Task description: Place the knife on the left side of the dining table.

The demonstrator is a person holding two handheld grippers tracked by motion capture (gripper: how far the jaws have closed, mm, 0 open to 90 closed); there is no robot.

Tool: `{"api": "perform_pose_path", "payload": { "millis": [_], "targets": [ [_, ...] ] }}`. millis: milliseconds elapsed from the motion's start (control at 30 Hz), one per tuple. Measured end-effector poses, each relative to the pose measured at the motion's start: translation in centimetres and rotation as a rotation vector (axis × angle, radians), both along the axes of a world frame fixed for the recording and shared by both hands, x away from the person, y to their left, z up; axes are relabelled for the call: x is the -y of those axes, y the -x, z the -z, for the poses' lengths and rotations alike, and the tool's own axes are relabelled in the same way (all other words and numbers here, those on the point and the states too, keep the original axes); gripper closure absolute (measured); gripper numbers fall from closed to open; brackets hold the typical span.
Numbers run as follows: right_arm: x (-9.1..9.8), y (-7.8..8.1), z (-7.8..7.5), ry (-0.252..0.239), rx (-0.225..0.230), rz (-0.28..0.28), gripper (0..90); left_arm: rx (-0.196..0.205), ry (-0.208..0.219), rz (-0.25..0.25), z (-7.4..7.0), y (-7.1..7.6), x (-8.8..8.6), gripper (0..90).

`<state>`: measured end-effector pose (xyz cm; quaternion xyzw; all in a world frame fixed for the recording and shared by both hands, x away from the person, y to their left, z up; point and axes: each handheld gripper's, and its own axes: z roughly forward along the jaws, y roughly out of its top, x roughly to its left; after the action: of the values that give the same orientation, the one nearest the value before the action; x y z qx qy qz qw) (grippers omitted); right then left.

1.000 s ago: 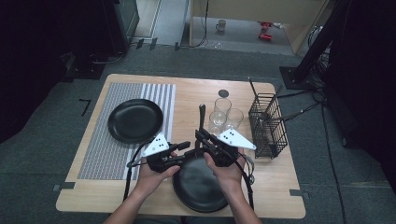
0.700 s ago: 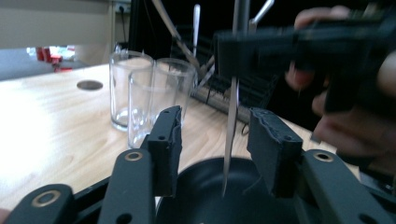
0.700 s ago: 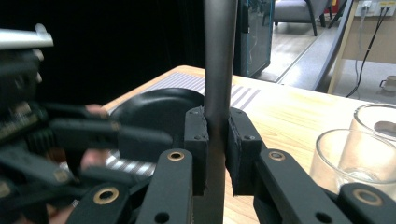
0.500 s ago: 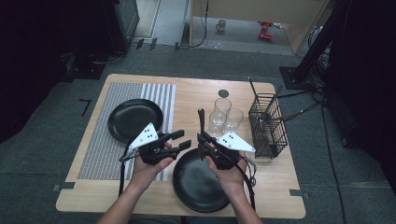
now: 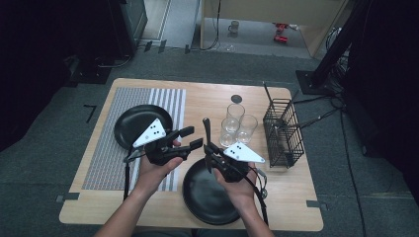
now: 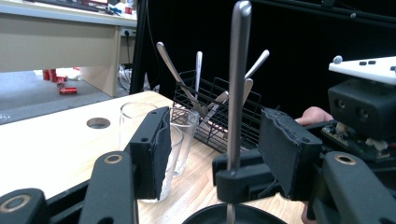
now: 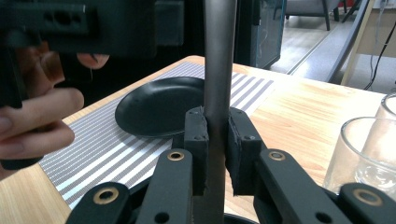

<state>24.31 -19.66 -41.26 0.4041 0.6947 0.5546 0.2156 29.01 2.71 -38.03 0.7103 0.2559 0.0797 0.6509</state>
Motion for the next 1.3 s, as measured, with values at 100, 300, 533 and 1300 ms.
{"api": "perform_pose_path", "payload": {
  "millis": [100, 300, 533, 1300],
  "targets": [
    [-0.2, 0.0, 0.1, 0.003, 0.004, -0.007, 80.8, 0.001, -0.004, -0.004, -0.3, 0.0, 0.3, 46.5],
    [-0.9, 0.1, 0.2, 0.014, 0.007, -0.023, 80.8, -0.026, -0.001, -0.004, -0.8, -0.1, 0.8, 52.8],
    [-1.6, 0.2, 0.4, 0.035, 0.006, -0.036, 80.8, -0.042, -0.015, -0.024, -0.8, -0.1, 1.2, 73.9],
    [1.7, 0.1, 0.2, -0.010, -0.023, -0.021, 44.6, 0.011, 0.023, -0.104, -1.7, -0.3, -0.6, 85.4]
  ]
}}
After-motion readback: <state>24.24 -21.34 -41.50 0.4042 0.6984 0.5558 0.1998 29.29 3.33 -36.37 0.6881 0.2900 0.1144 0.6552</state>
